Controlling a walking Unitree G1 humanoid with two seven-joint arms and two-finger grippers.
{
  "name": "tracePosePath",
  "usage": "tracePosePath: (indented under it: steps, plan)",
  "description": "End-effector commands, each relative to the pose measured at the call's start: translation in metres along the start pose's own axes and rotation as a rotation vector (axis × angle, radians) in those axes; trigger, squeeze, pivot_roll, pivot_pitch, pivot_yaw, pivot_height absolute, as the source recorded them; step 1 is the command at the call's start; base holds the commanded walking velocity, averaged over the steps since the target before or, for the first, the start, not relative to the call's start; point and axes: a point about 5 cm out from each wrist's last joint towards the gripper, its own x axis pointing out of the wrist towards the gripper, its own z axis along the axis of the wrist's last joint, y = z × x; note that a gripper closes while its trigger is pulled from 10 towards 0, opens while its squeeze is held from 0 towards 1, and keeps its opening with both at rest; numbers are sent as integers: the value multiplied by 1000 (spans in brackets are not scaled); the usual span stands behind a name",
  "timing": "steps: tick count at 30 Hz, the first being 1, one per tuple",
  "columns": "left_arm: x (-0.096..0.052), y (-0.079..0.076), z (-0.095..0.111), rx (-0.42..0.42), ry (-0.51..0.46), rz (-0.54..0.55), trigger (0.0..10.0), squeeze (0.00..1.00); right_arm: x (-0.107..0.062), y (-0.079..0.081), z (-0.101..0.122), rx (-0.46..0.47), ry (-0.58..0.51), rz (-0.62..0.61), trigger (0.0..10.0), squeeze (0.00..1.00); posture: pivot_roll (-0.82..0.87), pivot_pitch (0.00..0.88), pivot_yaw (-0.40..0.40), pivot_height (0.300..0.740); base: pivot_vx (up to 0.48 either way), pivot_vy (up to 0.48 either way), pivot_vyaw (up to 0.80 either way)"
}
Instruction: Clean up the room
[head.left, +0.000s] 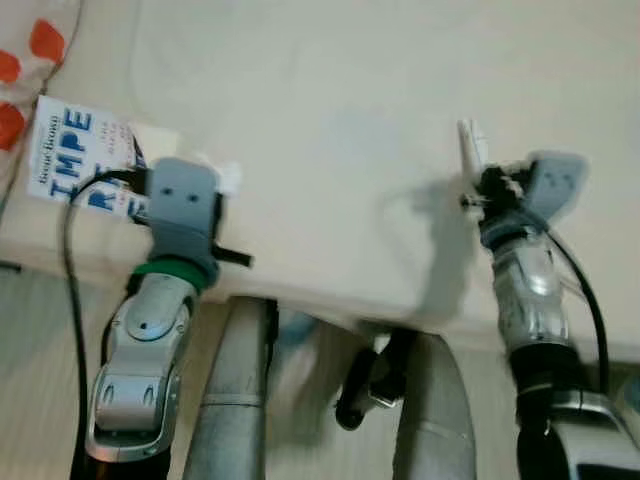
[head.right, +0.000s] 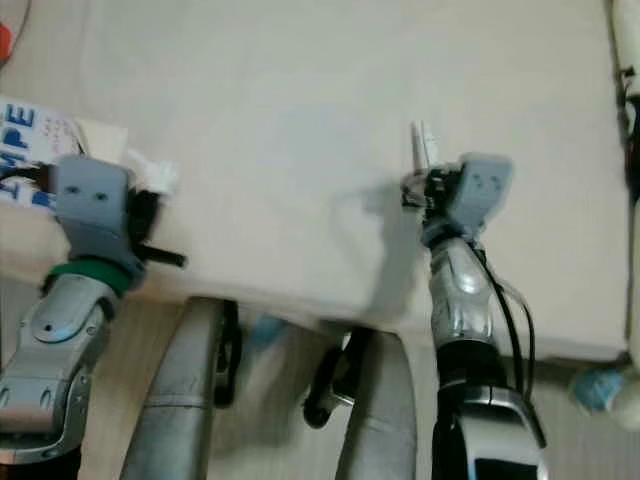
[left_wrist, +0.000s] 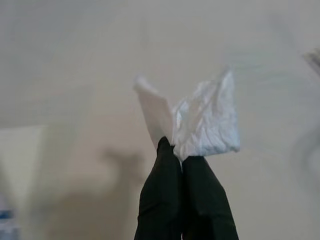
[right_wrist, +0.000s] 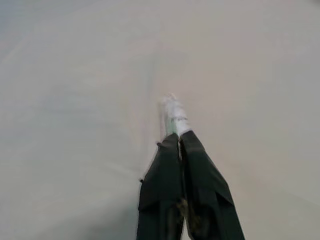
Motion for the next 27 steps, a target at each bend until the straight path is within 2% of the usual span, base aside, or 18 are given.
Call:
tracePosePath:
  steps: [1,2,4,6,9,11,12,15,21,24,27]
  plan:
    - [0,-4,-11,-47,31,-50,10000,0,-19,4,-1,13,-5,-5,8510,0,124,212,-2,606,0,0,0]
    - [1,-4,-13,-51,24,-55,10000,0,-31,9,-5,31,-2,-6,10000,0,103,183,0,606,0,0,0]
    - [4,-6,-15,-61,14,-63,10000,0,-46,17,-12,31,14,13,10000,0,86,157,-3,606,0,0,0]
    - [8,-9,-17,-66,8,-71,10000,0,-54,19,-16,35,33,20,10000,0,78,150,-4,606,0,0,0]
    - [12,-12,-19,-67,6,-79,10000,0,-52,11,-28,13,91,-34,10000,0,78,165,6,606,0,0,0]
    - [13,-12,-19,-68,5,-80,10000,0,-50,9,-29,16,92,-42,10000,0,78,165,6,606,0,0,0]
    - [13,-12,-18,-62,3,-78,10000,0,-44,5,-32,23,106,-51,10000,1000,98,180,6,606,0,0,0]
    - [12,-11,-18,-58,1,-76,10000,0,-39,2,-34,33,126,-58,10000,1000,110,189,4,606,0,0,0]
    - [-6,3,-21,-26,30,3,10000,0,-2,-3,-44,20,268,15,10000,1000,211,271,0,606,0,0,0]
    - [-9,5,-21,-21,31,12,10000,0,2,-2,-44,19,280,19,10000,1000,231,288,1,606,0,0,0]
    - [-19,15,-21,4,44,50,10000,0,13,0,-44,6,303,27,10000,1000,272,328,12,606,0,0,0]
